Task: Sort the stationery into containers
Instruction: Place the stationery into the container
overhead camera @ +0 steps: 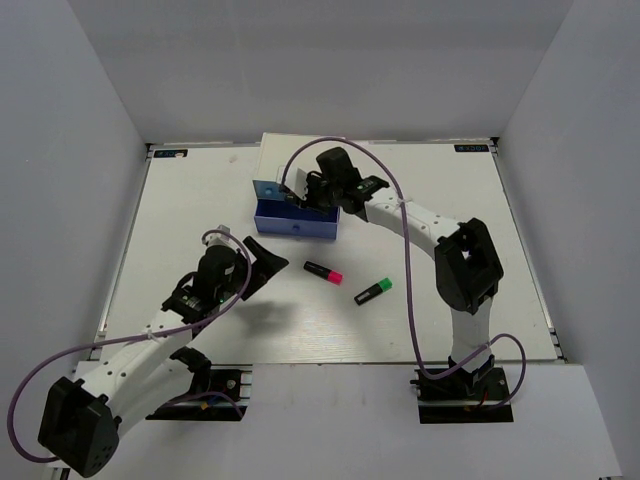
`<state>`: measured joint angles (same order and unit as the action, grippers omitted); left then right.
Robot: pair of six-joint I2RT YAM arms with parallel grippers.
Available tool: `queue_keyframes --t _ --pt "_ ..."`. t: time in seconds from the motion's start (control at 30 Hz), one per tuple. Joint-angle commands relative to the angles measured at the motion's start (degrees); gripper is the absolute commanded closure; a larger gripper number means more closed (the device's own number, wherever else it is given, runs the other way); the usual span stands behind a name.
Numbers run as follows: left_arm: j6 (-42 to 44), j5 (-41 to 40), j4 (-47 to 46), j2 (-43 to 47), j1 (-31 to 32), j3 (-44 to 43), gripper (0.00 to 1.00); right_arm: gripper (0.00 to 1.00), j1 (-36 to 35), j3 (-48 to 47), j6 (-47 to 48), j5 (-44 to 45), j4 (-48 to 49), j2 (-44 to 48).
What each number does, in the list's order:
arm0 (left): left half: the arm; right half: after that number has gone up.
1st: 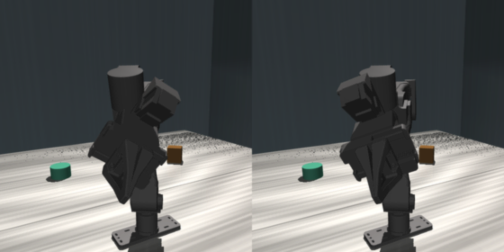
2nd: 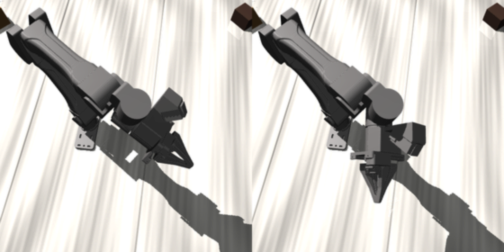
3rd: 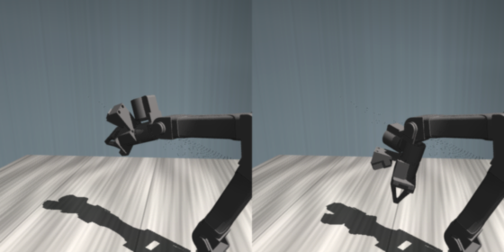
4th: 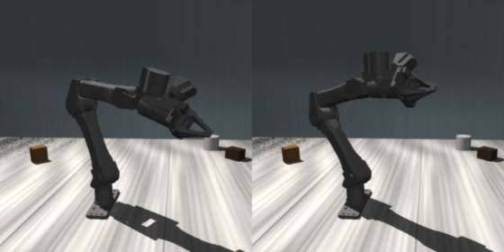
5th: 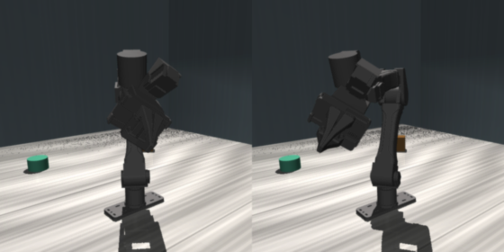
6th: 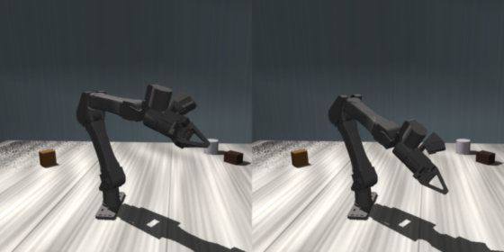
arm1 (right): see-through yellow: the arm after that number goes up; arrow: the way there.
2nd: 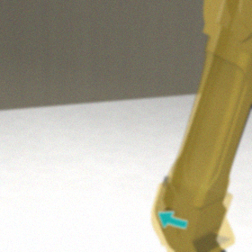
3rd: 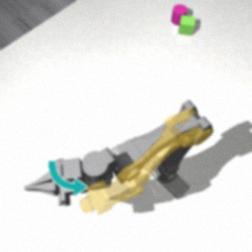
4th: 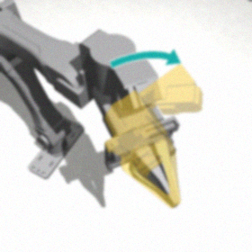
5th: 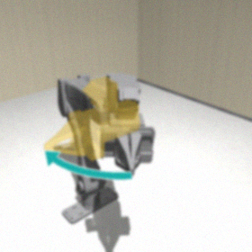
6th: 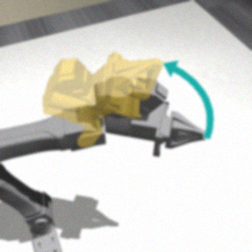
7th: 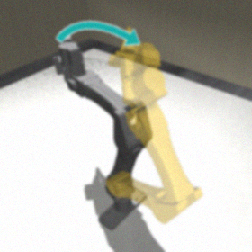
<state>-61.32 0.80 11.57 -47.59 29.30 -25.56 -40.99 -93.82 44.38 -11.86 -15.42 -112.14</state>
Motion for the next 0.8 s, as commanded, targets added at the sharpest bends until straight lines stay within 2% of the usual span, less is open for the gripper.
queue_keyframes --t 0.0,0.4,0.77 --pt "-0.4 1.6 -1.5 -0.7 -0.3 0.6 0.00 0.86 -0.9 1.1 1.8 4.3 3.6 0.0" --pt "-0.9 2.1 -3.0 -2.7 -0.3 0.6 0.00 0.73 -1.5 2.2 1.4 7.5 5.0 -1.3" --pt "-2.0 2.6 -3.7 -3.9 0.2 0.6 0.00 0.57 -1.6 2.8 1.5 8.3 5.2 -1.6"
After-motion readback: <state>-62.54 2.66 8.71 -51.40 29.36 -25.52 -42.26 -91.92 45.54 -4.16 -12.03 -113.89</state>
